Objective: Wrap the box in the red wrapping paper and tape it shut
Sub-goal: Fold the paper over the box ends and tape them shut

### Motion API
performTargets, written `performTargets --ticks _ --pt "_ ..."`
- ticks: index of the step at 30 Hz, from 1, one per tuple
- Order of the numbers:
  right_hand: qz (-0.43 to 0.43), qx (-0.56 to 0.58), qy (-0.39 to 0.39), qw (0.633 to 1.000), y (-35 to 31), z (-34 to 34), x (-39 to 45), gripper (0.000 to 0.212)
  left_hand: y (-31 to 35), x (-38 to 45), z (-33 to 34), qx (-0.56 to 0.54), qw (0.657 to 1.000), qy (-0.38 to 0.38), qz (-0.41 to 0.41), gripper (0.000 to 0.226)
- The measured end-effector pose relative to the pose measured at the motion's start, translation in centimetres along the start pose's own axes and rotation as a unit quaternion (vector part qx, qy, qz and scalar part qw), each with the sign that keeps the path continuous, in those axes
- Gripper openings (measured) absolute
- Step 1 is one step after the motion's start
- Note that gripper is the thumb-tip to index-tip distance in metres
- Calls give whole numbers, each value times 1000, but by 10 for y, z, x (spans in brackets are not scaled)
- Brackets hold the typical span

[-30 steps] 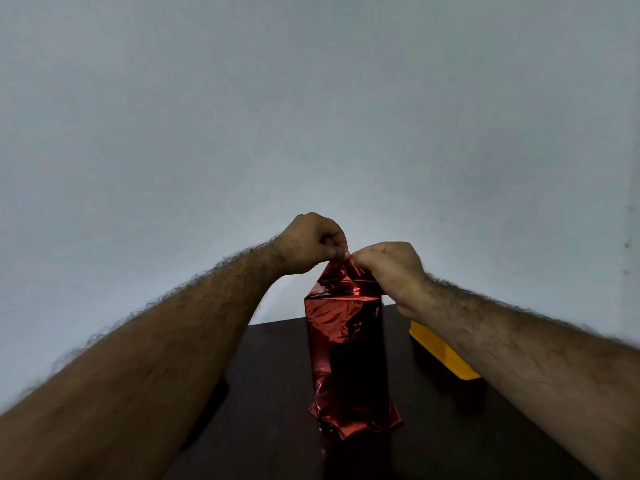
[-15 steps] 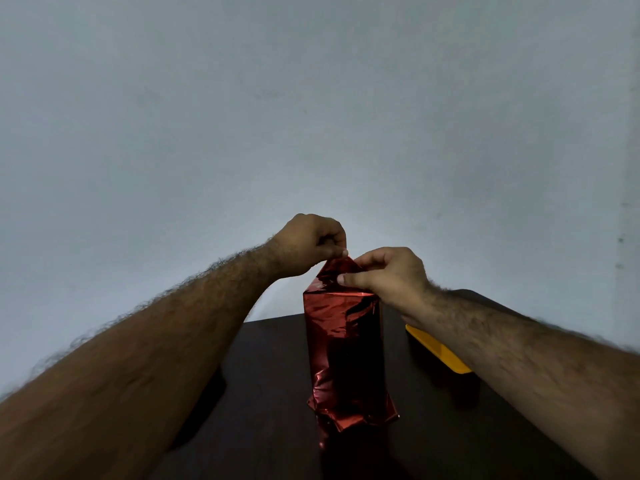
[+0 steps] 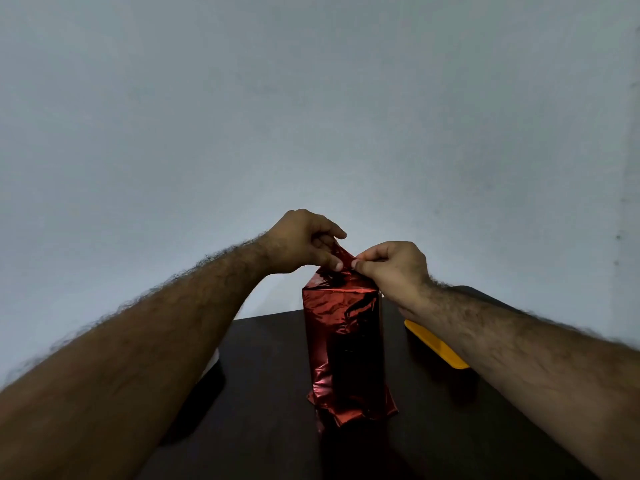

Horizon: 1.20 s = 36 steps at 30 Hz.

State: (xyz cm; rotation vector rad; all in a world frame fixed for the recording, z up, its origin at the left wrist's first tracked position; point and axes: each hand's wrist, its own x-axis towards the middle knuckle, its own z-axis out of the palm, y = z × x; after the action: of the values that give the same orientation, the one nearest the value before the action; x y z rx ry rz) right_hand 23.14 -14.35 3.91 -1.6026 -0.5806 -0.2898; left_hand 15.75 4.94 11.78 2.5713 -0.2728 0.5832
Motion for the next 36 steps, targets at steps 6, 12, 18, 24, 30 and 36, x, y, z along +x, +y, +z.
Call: performTargets --ticks 6,12,18,24,30,36 --pt "-1 18 -13 1000 2 -2 0 11 0 2 3 20 999 43 8 25" --pt "30 69 -37 996 0 -3 -2 42 1 3 7 58 997 44 40 13" --pt "6 11 -93 996 7 -11 -10 76 4 -5 11 61 996 57 35 11" --pt "-72 -68 -92 991 6 -11 -14 41 7 -20 17 99 993 61 37 11" --pt "-116 -176 -122 970 5 -16 -12 61 7 -34 19 131 990 42 34 18" --pt "-146 -297 -160 930 -8 -23 -5 59 18 -43 19 216 973 7 74 23"
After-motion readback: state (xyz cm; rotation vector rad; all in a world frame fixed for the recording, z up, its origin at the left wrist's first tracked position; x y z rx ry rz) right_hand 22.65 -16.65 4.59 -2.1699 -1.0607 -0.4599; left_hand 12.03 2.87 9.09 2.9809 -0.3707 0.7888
